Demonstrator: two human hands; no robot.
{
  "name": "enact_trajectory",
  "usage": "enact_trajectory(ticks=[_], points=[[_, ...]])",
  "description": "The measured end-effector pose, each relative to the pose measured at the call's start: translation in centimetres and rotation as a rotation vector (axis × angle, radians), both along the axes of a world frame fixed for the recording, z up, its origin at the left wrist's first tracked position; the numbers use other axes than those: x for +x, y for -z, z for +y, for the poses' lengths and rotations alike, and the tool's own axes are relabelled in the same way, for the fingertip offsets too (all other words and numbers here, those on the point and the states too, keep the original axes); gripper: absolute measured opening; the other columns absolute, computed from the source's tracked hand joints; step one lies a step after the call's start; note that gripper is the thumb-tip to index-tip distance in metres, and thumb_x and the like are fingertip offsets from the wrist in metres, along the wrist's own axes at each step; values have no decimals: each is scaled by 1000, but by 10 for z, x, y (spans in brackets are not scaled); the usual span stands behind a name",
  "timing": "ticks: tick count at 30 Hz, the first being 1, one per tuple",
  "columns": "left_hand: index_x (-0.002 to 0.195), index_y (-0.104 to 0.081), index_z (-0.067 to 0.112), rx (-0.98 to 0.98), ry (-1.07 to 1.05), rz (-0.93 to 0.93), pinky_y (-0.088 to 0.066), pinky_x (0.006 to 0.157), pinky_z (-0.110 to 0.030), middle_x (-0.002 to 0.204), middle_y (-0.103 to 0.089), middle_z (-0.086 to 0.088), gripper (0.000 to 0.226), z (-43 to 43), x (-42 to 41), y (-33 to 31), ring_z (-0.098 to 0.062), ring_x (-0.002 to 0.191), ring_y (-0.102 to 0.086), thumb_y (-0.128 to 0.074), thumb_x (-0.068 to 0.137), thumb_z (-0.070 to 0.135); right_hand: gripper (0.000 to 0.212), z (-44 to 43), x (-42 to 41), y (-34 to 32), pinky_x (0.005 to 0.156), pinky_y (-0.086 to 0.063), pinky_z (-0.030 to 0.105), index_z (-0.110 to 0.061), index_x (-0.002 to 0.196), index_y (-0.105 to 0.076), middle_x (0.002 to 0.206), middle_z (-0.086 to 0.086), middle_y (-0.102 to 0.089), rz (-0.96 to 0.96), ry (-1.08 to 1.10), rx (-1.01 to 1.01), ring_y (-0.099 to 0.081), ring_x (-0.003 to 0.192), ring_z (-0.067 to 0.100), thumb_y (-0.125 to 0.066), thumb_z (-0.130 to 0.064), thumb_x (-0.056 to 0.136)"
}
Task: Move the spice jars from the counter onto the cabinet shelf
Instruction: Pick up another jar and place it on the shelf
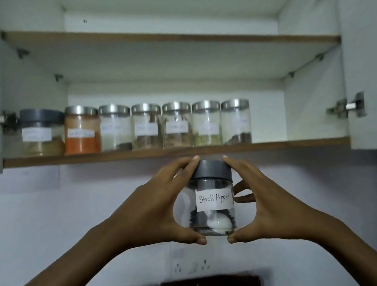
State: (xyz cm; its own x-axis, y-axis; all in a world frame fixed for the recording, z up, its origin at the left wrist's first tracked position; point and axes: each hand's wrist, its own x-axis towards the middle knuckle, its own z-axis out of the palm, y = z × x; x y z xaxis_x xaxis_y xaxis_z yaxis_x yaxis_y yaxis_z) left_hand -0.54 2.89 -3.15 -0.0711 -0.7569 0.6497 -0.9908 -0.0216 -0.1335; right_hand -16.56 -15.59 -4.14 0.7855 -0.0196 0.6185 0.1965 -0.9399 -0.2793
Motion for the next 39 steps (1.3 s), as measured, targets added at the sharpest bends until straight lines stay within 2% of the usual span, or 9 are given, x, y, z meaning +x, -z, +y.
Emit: enact_trajectory(ticks=[6, 10, 15, 20, 22, 24, 26, 32, 39], points=[[147, 11, 28, -123, -15, -181, -24, 103, -15, 155, -1, 13, 126, -65, -12, -54, -2, 138, -13, -73, 60, 66, 123, -49, -14, -54, 88, -46, 12, -41, 142, -2, 137, -25, -16, -151, 134, -200, -43, 110, -4, -86, -40, 52], [148, 9, 20, -210, 7, -225, -32, 104, -21, 158, -1, 5, 126, -122, -24, -83, -9, 140, -13, -75, 63, 59, 122, -92, -28, -84, 83, -53, 26, -34, 144, -3, 138, -25, -15, -226, 211, -271, -49, 108, 5, -85, -34, 54], [149, 7, 12, -292, 11, -240, -12, 118, -32, 159, -1, -3, 124, -187, -33, -102, -16, 145, -1, -77, 66, 51, 122, -146, -39, -107, 76, -56, 35, -26, 145, -5, 138, -18, -16, -316, 316, -318, -52, 105, 14, -86, -28, 53], [144, 21, 13, -396, -279, -74, 13, 116, -44, 154, 26, -4, 105, -229, -4, -84, -20, 140, 28, -45, 82, 67, 119, -192, -34, -116, 70, -55, 43, -22, 143, -8, 141, -7, -17, -336, 450, -347, -58, 96, 26, -83, -35, 52], [146, 16, 12, -451, -359, -79, 14, 114, -47, 155, 22, -7, 97, -236, 13, -69, -23, 141, 25, -27, 83, 71, 120, -204, -25, -116, 68, -54, 42, -19, 144, -6, 143, -6, -14, -282, 511, -375, -58, 88, 28, -82, -36, 53], [149, -4, 9, -450, -418, -183, 2, 114, -52, 158, 4, -12, 91, -242, 22, -58, -28, 145, 8, -24, 84, 69, 118, -213, -15, -117, 69, -54, 41, -19, 145, -4, 145, -6, -11, -237, 539, -385, -58, 88, 27, -80, -36, 55], [149, -16, 12, -458, -441, -277, -6, 113, -55, 157, -7, -13, 85, -246, 26, -54, -30, 145, -4, -27, 85, 67, 115, -218, -8, -119, 75, -53, 41, -22, 144, -5, 145, -8, -11, -219, 502, -351, -56, 95, 26, -79, -36, 58], [149, -17, 16, -489, -465, -359, -6, 113, -57, 158, -9, -10, 83, -252, 32, -51, -30, 145, -5, -28, 85, 67, 107, -228, 5, -121, 93, -49, 38, -41, 137, -9, 131, -11, -25, -149, 251, -23, -46, 111, 17, -77, -10, 60], [149, -17, 15, -477, -484, -364, -6, 113, -57, 157, -10, -10, 85, -253, 33, -50, -30, 145, -8, -29, 84, 67, 102, -230, 37, -120, 96, -44, 36, -26, 141, -12, 130, -7, -27, -201, 177, 80, -46, 111, 20, -81, -14, 66]])
